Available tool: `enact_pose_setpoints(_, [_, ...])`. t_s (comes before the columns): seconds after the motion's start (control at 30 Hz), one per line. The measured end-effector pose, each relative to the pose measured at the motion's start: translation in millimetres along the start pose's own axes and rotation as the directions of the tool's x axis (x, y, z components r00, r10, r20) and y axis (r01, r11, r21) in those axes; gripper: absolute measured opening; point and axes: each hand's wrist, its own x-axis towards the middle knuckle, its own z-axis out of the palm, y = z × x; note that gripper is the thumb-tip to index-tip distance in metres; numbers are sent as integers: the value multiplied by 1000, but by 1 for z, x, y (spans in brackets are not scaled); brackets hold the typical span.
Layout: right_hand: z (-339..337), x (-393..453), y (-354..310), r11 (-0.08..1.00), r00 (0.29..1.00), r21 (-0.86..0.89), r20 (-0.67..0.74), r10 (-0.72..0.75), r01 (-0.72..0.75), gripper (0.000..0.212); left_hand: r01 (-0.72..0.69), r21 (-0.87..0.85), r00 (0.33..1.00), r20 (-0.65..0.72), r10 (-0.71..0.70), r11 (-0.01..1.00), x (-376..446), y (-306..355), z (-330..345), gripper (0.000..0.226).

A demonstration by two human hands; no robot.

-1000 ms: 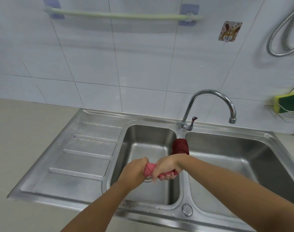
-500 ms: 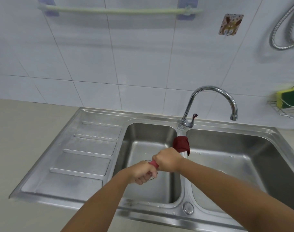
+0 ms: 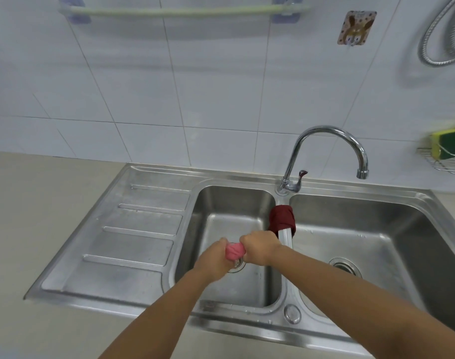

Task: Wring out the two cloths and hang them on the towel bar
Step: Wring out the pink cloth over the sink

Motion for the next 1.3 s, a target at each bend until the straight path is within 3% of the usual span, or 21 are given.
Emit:
enact_pose_setpoints(0.07, [-4, -1, 0, 943, 974, 297, 208, 90, -151, 16, -123, 186, 968, -196, 159, 975, -2, -9, 8, 41])
enact_pose_setpoints(0.13, [-15, -5, 2, 823, 922, 503, 383, 62, -264, 24, -252, 296, 916, -235, 325, 922, -3, -18, 14, 49])
enact_pose_setpoints(0.2, [-24, -10, 5, 783, 891, 554, 453, 2, -283, 26, -333, 416, 858, -238, 455, 846, -2, -24, 15, 43])
enact_pose_setpoints(0.27, [-26, -11, 4, 846, 913, 491, 407, -11, -208, 21, -349, 474, 847, -209, 488, 808, -3, -20, 12, 22])
enact_pose_setpoints(0.3, [-23, -11, 2, 904, 935, 401, 354, -4, -148, 18, -338, 475, 860, -194, 471, 812, -3, -15, 11, 12])
enact_pose_setpoints(0.37, [-18, -9, 2, 995, 977, 102, 213, -7, -15, 17, -231, 437, 944, -114, 309, 869, 0, -1, 10, 25])
enact_pose_setpoints(0.43, [-17, -8, 8, 986, 994, -143, 77, -76, 86, 23, -133, 351, 989, -11, 146, 927, 6, 13, 11, 37])
enact_pose_setpoints(0.5, [-23, -8, 19, 959, 986, -236, -11, -167, 160, 26, -46, 201, 996, 84, 29, 978, 14, 28, 6, 37])
enact_pose_setpoints(0.6, [-34, -8, 33, 939, 965, -266, -86, -247, 216, 27, 98, -99, 974, 212, -75, 990, 21, 48, -10, 28])
enact_pose_setpoints(0.73, [-35, -6, 37, 942, 947, -244, -168, -274, 230, 29, 271, -359, 897, 431, -99, 893, 20, 51, -22, 33])
enact_pose_setpoints(0.87, [-15, -3, 30, 948, 944, -214, -181, -275, 235, 26, 396, -415, 831, 542, -127, 819, 14, 37, -13, 36])
enact_pose_setpoints(1.0, [-5, -1, 22, 960, 958, -190, -163, -237, 205, 19, 252, -323, 907, 407, -106, 912, 8, 28, -8, 28])
enact_pose_setpoints(1.07, [-3, 1, 19, 981, 971, -102, -160, -179, 164, 20, 148, -190, 954, 287, -89, 970, 7, 24, -8, 17])
enact_pose_setpoints(1.17, [0, -3, 22, 976, 982, 159, -137, -129, 151, 39, 78, 60, 986, 140, -86, 995, 8, 10, -6, 14])
enact_pose_setpoints(1.23, [-3, -12, 30, 892, 988, 430, -124, -96, 141, 46, 84, 164, 994, 51, -93, 983, 9, -2, -5, 21])
enact_pose_setpoints(1.3, [-3, -20, 35, 732, 996, 677, -85, -25, 76, 37, 93, 163, 994, 39, -100, 982, 8, -13, -4, 33])
